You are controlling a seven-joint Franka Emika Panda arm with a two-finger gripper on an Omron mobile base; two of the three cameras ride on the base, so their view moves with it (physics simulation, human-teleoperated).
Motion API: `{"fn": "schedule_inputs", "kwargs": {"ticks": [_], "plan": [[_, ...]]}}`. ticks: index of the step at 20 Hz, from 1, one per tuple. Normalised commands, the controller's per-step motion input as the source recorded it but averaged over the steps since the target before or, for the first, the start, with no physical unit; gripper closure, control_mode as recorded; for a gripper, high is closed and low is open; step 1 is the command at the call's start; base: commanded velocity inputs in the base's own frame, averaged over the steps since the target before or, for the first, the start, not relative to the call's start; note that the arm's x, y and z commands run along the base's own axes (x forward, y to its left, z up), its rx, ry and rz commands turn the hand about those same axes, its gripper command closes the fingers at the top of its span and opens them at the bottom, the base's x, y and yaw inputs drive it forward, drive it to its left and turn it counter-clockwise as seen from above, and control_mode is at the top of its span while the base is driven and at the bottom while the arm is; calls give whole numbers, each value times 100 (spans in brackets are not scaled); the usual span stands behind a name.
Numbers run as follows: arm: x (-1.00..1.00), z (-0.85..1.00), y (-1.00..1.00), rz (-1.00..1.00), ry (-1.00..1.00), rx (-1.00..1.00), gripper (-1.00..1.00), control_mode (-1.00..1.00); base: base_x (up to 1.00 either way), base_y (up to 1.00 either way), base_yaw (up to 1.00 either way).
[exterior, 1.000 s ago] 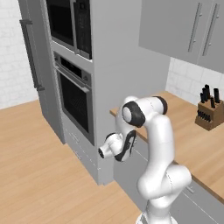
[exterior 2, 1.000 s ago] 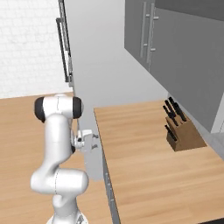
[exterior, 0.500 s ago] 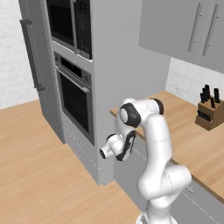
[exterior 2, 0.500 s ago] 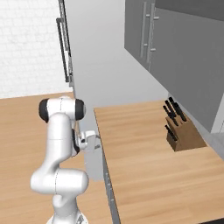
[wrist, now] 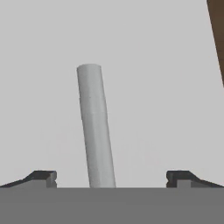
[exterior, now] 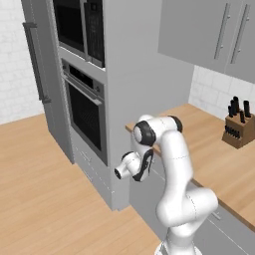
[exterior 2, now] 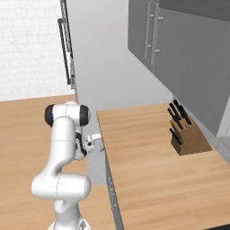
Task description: Take a straw from the drawer in front and place it inside the glass cup on the dining counter.
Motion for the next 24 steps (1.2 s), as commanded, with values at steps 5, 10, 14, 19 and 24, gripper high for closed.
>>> {"fn": "schedule_inputs", "kwargs": {"ticks": [5,10,14,19,24], "plan": [[45,-40,-1,1,0,0,-100,-100,0,0,0],[26,-35,0,0,0,0,100,-100,0,0,0],[-1,-4,0,0,0,0,100,-100,0,0,0],[-30,0,28,0,-7,0,100,-100,0,0,0],[-47,0,87,0,-10,0,100,-100,0,0,0]]}}
